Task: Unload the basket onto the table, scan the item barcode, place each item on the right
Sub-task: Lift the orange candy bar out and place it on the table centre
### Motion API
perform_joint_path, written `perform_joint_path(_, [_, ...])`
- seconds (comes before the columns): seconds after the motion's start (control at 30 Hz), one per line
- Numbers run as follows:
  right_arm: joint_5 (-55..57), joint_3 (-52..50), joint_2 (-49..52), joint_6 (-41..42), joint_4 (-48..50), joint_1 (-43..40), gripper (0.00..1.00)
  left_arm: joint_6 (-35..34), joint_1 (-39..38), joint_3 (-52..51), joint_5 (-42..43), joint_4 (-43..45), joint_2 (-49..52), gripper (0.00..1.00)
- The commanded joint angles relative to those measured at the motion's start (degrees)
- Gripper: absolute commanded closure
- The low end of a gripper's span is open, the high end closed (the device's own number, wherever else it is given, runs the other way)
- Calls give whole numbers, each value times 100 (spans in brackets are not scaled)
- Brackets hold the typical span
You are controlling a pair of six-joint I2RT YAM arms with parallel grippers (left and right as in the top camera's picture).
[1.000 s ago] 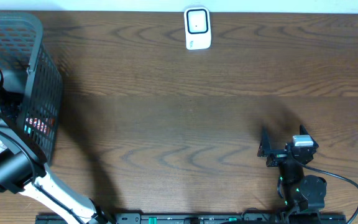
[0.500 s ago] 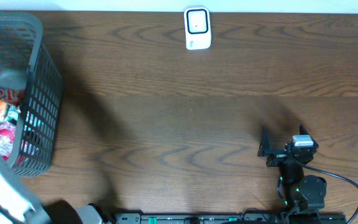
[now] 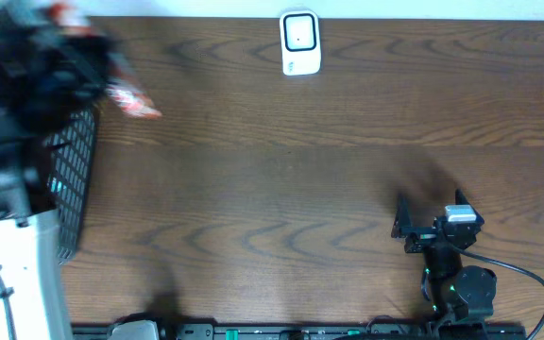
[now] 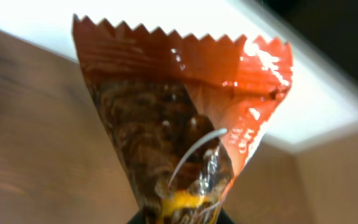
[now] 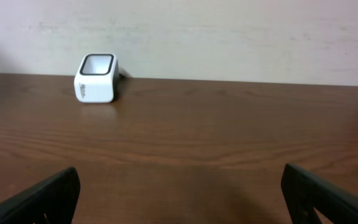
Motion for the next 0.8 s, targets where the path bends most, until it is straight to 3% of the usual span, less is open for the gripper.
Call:
perform_joint_path(0.0, [-7, -9, -20, 20, -24, 39, 1, 723, -1394, -79, -1606, -424, 385, 93])
perform_joint_path(0.13, [-7, -9, -20, 20, -24, 39, 1, 721, -2450, -229, -2516, -898, 1117, 93])
perform_joint_path(0.27, [-7, -9, -20, 20, -24, 39, 1, 721, -3034, -258, -2605, -1047, 2061, 93])
perform_joint_path(0.5, [-7, -9, -20, 20, -24, 39, 1, 717, -3211, -258, -2625, -872, 3475, 93])
perform_joint_path(0.7, [-7, -9, -20, 20, -24, 39, 1, 522, -3095, -258, -2623, -772, 4048, 92])
perform_joint_path(0.73, [-7, -9, -20, 20, -24, 39, 1, 525, -3069, -258, -2621, -774, 4074, 92])
perform_joint_path(0.77, [-7, -9, -20, 20, -24, 39, 1, 525, -3042, -258, -2621, -776, 4074, 83])
